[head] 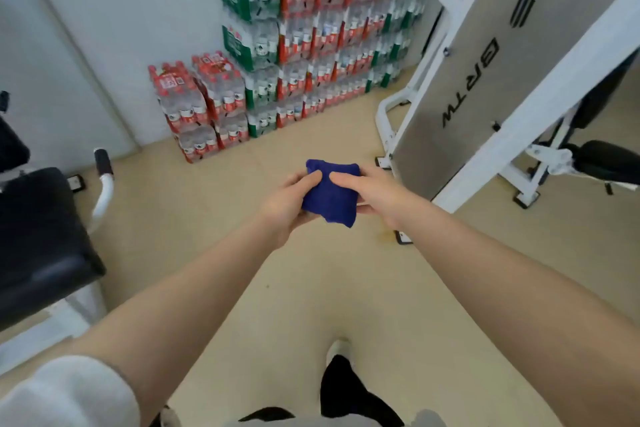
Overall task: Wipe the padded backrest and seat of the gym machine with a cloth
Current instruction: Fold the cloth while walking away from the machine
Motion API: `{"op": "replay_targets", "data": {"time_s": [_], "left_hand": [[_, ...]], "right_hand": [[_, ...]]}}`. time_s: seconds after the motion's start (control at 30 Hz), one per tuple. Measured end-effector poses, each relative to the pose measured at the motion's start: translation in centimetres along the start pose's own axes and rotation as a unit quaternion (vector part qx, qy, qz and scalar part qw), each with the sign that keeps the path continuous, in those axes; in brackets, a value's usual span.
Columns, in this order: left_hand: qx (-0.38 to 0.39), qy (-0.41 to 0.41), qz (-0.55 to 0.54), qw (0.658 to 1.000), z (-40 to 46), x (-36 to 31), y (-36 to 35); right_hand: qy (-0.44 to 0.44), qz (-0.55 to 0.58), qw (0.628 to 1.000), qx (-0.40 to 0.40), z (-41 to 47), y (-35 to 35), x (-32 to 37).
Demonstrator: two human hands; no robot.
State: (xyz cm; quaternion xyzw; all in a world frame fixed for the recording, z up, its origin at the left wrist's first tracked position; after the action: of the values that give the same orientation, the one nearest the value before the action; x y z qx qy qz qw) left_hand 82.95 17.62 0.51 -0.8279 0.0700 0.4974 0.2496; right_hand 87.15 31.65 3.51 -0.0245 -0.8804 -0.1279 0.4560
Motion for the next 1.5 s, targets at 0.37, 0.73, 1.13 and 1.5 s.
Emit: {"op": "replay_targets", "data": {"time_s": [0.37,0.73,1.13,1.5], "left_hand": [[-0.135,-0.049,0.019,0.989,16.9,-8.3,6.4],[-0.193,-0.033,0.12,0.973,37.1,-24.7,20.1],[-0.311,-0.041,0.203,0.927,57.2,-34.8,31.6],[-0.356,0.008,0.223,0.907,70.3,-37.2,43.1]], "right_hand": [[0.058,-0.132,0.976,0.163,22.2,-1.3,12.5],[0.023,-0.173,0.945,0.276,45.3,-11.0,29.2],[-0.14,0.046,0.984,0.101,71.1,-15.6,39.3],[-0.297,-0.027,0.947,0.122,95.8,-20.4,39.7]]}}
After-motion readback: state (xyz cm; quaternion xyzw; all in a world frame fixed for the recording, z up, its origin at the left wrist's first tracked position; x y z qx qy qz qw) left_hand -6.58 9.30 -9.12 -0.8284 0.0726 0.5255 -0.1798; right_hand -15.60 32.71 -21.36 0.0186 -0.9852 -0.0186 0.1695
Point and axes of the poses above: each hand's wrist, its own z-axis towards the middle knuckle, its own y-axis out of the back of the hand, x = y × z, the point moved 1 cm from there along z, towards the middle knuckle, and after that the axes turned 6 degrees about -y, right-handed, at the moved point
